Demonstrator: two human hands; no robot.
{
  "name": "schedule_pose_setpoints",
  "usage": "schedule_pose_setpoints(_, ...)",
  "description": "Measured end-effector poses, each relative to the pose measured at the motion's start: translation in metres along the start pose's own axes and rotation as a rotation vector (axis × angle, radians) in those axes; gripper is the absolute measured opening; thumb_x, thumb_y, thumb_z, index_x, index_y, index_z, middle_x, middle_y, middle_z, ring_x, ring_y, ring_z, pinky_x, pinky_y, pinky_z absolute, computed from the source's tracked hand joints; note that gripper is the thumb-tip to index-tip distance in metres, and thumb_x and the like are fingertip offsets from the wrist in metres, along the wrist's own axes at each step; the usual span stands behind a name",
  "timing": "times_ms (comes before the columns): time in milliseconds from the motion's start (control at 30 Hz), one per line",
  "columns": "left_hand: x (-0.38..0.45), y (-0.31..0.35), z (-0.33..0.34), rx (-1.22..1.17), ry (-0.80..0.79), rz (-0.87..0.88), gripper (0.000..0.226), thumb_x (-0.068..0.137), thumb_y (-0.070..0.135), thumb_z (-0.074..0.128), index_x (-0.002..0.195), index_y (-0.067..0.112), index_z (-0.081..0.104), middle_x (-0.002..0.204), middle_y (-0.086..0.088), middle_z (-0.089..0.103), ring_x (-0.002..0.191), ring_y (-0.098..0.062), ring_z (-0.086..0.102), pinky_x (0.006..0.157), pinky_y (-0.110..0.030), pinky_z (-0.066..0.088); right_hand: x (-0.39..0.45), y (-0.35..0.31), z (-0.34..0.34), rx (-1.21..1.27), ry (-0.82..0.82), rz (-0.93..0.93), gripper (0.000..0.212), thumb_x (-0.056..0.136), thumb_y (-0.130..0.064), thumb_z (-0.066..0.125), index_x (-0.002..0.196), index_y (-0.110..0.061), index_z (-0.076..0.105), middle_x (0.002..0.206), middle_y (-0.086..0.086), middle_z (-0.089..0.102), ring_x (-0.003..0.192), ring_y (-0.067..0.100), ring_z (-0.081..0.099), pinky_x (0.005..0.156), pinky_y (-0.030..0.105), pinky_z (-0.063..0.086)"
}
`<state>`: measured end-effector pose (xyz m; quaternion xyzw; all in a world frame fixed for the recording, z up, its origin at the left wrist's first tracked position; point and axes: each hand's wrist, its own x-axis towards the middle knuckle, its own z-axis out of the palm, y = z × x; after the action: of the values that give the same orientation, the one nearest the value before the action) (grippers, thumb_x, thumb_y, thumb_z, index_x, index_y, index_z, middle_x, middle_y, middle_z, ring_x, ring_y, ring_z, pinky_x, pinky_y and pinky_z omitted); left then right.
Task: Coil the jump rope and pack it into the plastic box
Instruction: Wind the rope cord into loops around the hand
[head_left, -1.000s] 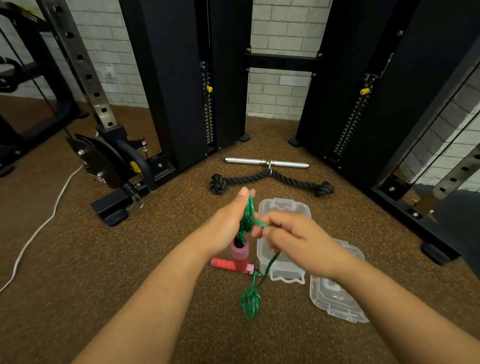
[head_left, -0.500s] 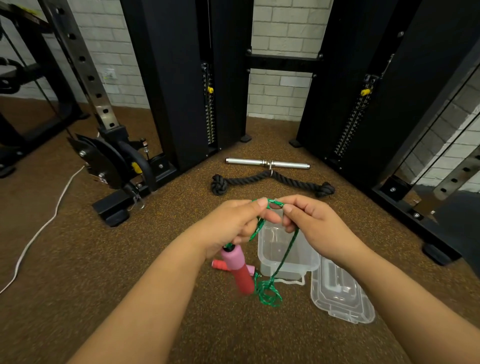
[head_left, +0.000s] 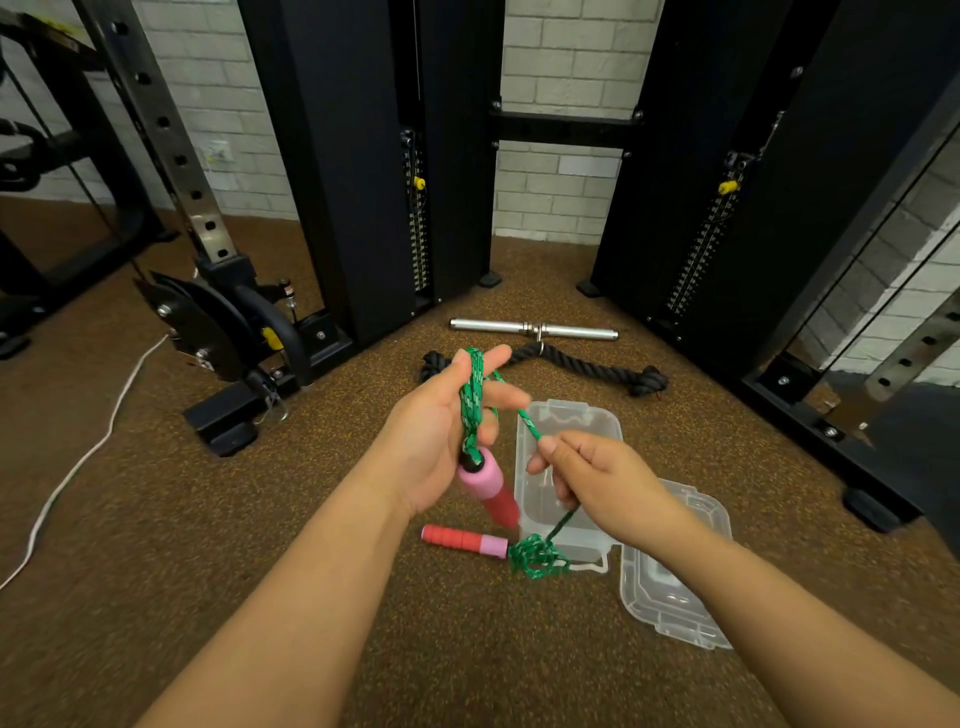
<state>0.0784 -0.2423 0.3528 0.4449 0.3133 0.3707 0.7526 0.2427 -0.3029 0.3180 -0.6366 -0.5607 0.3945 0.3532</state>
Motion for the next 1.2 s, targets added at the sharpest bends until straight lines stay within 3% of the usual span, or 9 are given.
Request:
schedule_pose_setpoints(133,-0.001,0.000,0.001,0.053,0.027,0.009,0.045,0.103,0.035,0.026,0.145,0.020,0.031,0.114,0.000,0.072,0.079,-0.015,0.066,0.087,-0.033,0.045,-0.011,-0.004,0.010,-0.337,-0.127,-0.104,0.022,0.097,-0.034,0.043,0.084,-0.033,0.060,0.064,-0.012,0.053,0.054,-0.004,0.047,0.056,0.019,0.037)
schedule_pose_setpoints(300,0.002,-0.008,-0.001,0.474,0.045,0.032,0.045,0.103,0.036,0.026,0.148,0.038,0.020,0.117,0.016,0.069,0.104,-0.008,0.066,0.100,-0.041,0.044,-0.016,-0.014,0.014,-0.346,-0.245,-0.231,0.022,0.096,-0.022,0.046,0.113,-0.020,0.059,0.073,-0.020,0.050,0.070,-0.008,0.053,0.064,0.011,0.041)
schedule_pose_setpoints(400,-0.002,-0.018,-0.003,0.741,0.025,0.006,0.043,0.099,0.048,0.029,0.142,0.051,0.027,0.117,0.014,0.066,0.112,-0.010,0.060,0.091,-0.030,0.047,-0.015,-0.021,0.003,-0.156,-0.229,-0.146,0.019,0.095,-0.024,0.049,0.097,-0.013,0.065,0.070,-0.006,0.057,0.068,0.016,0.056,0.072,0.039,0.051)
schedule_pose_setpoints(500,-0.006,-0.017,-0.002,0.913,-0.013,-0.050,0.044,0.092,0.064,0.026,0.113,0.043,0.058,0.100,0.001,0.071,0.099,-0.014,0.065,0.096,-0.037,0.046,-0.010,-0.026,-0.011,0.062,-0.171,-0.096,0.022,0.095,-0.021,0.050,0.083,-0.012,0.065,0.058,-0.013,0.058,0.061,0.005,0.053,0.064,0.024,0.050)
schedule_pose_setpoints(600,-0.008,-0.011,0.002,0.860,-0.124,-0.093,0.045,0.090,0.064,0.034,0.078,0.031,0.061,0.060,0.003,0.056,0.057,-0.014,0.051,0.070,-0.033,0.045,-0.004,-0.024,-0.020,0.191,-0.071,-0.053,0.027,0.096,-0.025,0.048,0.081,-0.012,0.066,0.057,-0.005,0.052,0.059,0.009,0.050,0.065,0.025,0.047)
schedule_pose_setpoints(767,-0.003,-0.005,0.000,0.737,-0.169,-0.087,0.028,0.096,0.039,0.047,0.087,0.022,0.068,0.053,0.008,0.037,0.046,-0.007,0.032,0.049,-0.022,0.030,-0.001,-0.017,-0.018,0.391,-0.102,0.034,0.028,0.098,-0.022,0.043,0.086,-0.011,0.066,0.063,-0.002,0.055,0.060,0.010,0.053,0.069,0.026,0.049)
schedule_pose_setpoints(900,0.000,0.003,-0.010,0.606,-0.049,0.016,0.033,0.098,0.038,0.041,0.083,0.015,0.060,0.048,0.008,0.034,0.044,-0.009,0.030,0.049,-0.023,0.029,-0.002,-0.013,-0.018,0.386,-0.174,0.047,0.022,0.097,-0.017,0.045,0.099,-0.011,0.066,0.074,0.001,0.062,0.074,0.014,0.062,0.079,0.025,0.054)
schedule_pose_setpoints(1100,0.003,0.018,-0.030,0.198,0.140,0.109,0.035,0.099,0.038,0.037,0.075,0.017,0.050,0.042,0.010,0.030,0.040,-0.008,0.026,0.047,-0.021,0.026,-0.005,-0.007,-0.018,0.355,-0.198,0.090,0.031,0.085,-0.040,0.051,0.081,-0.016,0.069,0.071,0.000,0.067,0.086,0.023,0.064,0.098,0.040,0.048)
schedule_pose_setpoints(1200,0.003,0.019,-0.033,0.124,0.205,0.136,0.035,0.099,0.039,0.038,0.074,0.018,0.049,0.040,0.011,0.031,0.038,-0.006,0.027,0.045,-0.019,0.025,-0.005,-0.004,-0.021,0.326,-0.221,0.062,0.022,0.093,-0.022,0.051,0.099,-0.014,0.071,0.085,0.000,0.073,0.092,0.016,0.068,0.094,0.029,0.050)
